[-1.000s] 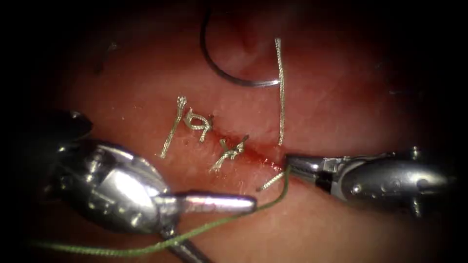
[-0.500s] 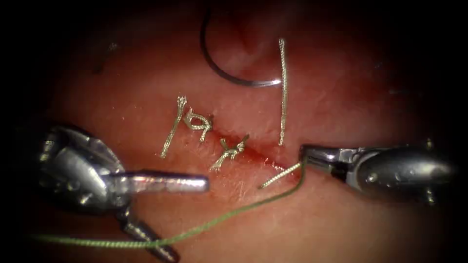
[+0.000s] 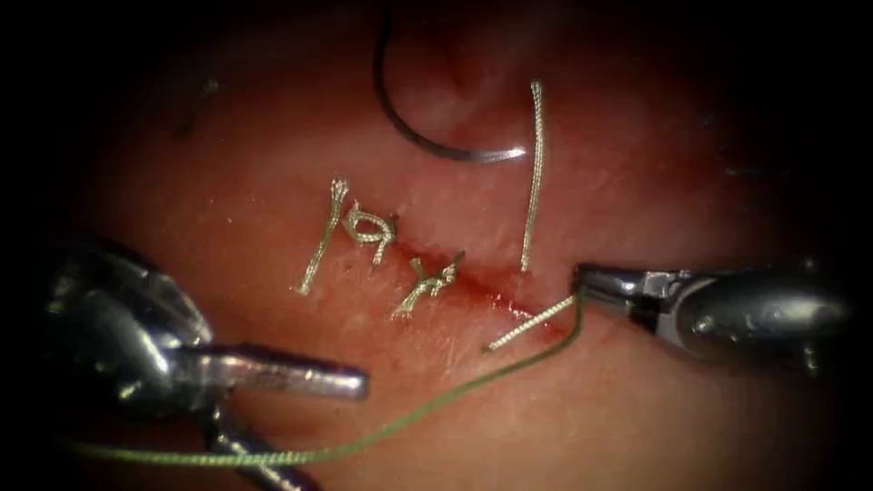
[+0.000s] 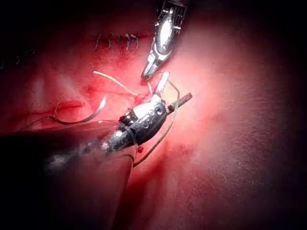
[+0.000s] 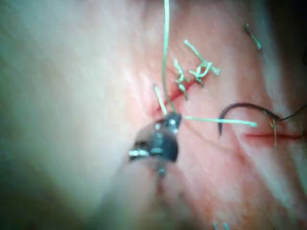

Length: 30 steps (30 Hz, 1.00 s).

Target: Wound Closure

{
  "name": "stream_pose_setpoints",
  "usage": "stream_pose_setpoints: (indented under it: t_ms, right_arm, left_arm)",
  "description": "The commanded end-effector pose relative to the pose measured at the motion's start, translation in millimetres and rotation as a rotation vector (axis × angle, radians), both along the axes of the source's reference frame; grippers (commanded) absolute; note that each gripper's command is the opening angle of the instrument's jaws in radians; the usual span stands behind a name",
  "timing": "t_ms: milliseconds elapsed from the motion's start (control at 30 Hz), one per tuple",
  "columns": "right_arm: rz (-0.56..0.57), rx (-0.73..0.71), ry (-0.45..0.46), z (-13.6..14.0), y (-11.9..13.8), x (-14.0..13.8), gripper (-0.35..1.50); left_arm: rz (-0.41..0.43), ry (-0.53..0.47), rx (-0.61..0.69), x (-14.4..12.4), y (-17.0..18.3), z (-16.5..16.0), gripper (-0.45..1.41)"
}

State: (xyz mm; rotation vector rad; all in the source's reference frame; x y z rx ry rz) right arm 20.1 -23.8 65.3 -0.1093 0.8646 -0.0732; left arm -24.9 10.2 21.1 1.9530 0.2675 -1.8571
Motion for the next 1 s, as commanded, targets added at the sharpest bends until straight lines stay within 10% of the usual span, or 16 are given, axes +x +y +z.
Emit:
stream_pose_setpoints:
  t_ms: [33,467,633,667,1000]
  right_arm:
    - [-0.001,0.000,0.002,0.5,0.0,0.7,-0.35]
    - [0.003,0.002,0.003,0.7,-0.2,0.8,-0.35]
    - [0.002,0.002,0.003,0.6,-0.4,0.9,-0.35]
    - [0.008,0.005,0.001,0.6,-0.4,0.9,-0.35]
    - [0.007,0.005,0.006,0.5,-0.6,1.0,-0.35]
  left_arm:
    - [0.004,-0.004,-0.002,-0.5,-0.1,0.5,0.59]
    - [0.026,-0.022,0.000,0.6,-0.2,0.3,0.61]
    - [0.026,-0.022,-0.002,1.2,0.0,0.4,-0.03]
    - [0.009,-0.008,-0.009,1.8,0.0,0.5,-0.45]
    - [0.000,-0.053,-0.045,3.5,0.2,1.1,-0.45]
